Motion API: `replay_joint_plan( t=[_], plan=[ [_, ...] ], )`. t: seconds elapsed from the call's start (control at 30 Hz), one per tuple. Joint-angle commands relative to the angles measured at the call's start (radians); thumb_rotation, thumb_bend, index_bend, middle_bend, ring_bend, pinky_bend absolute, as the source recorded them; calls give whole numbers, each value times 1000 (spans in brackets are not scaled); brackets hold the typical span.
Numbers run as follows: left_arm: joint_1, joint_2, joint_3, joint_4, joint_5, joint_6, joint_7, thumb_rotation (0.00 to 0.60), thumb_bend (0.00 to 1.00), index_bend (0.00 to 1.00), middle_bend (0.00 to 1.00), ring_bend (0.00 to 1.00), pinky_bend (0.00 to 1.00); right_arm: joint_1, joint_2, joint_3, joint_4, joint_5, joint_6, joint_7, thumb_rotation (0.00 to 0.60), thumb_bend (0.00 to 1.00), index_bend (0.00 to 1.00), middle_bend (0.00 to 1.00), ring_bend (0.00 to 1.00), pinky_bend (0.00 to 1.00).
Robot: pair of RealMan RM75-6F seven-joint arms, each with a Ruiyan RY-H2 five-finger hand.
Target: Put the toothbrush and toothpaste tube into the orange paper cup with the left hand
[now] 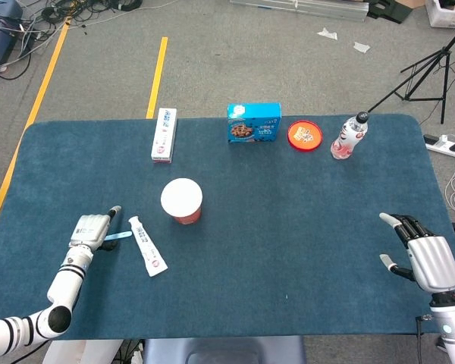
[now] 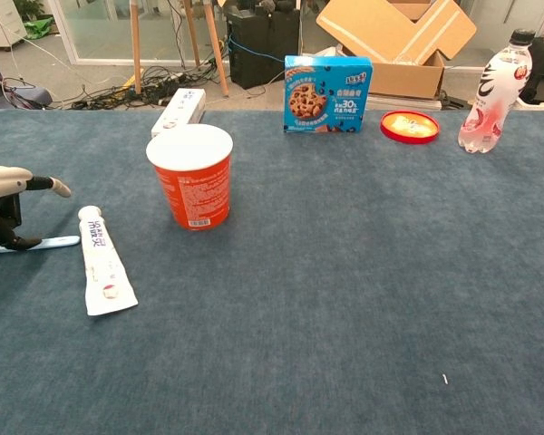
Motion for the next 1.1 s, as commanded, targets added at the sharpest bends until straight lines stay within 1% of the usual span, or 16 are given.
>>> replay_joint_plan(
  t=[0.03, 0.13, 0.23, 0.5, 0.67, 0.93, 1.1],
  plan=[
    [-3, 3, 3, -2, -6, -5, -1, 600, 311, 104, 1000, 1000, 1000, 1, 0, 0, 0, 0, -1, 1, 600, 166, 216, 260, 223, 522],
    [-8, 8, 5, -4, -11, -6, 0, 600, 311, 195, 1000, 1000, 1000, 1, -1, -1, 1, 1, -4, 0, 600, 166, 216, 260, 223, 523],
    [-11, 11, 5, -9, -14, -2, -2, 600, 311, 254, 1000, 1000, 1000, 3, -2, -1, 2, 3, -8, -2, 600, 166, 216, 260, 223, 523],
    [-13, 18, 20, -14, -20, 9, 7, 600, 310, 288, 1000, 1000, 1000, 3, -4, -2, 1, 1, -8, -5, 600, 166, 216, 260, 223, 522],
    [-14, 19, 28, -11, -24, 10, 8, 600, 310, 293, 1000, 1000, 1000, 5, -5, -4, 1, 1, -13, -10, 600, 166, 216, 260, 223, 522],
    [-12, 17, 34, -1, -21, 19, 3, 600, 310, 337, 1000, 1000, 1000, 7, -9, -5, 2, 2, -17, -16, 600, 166, 216, 260, 223, 523],
    [-8, 12, 43, 10, -11, 27, 6, 600, 310, 341, 1000, 1000, 1000, 6, -9, -5, 1, 2, -16, -16, 600, 166, 216, 260, 223, 522]
  ],
)
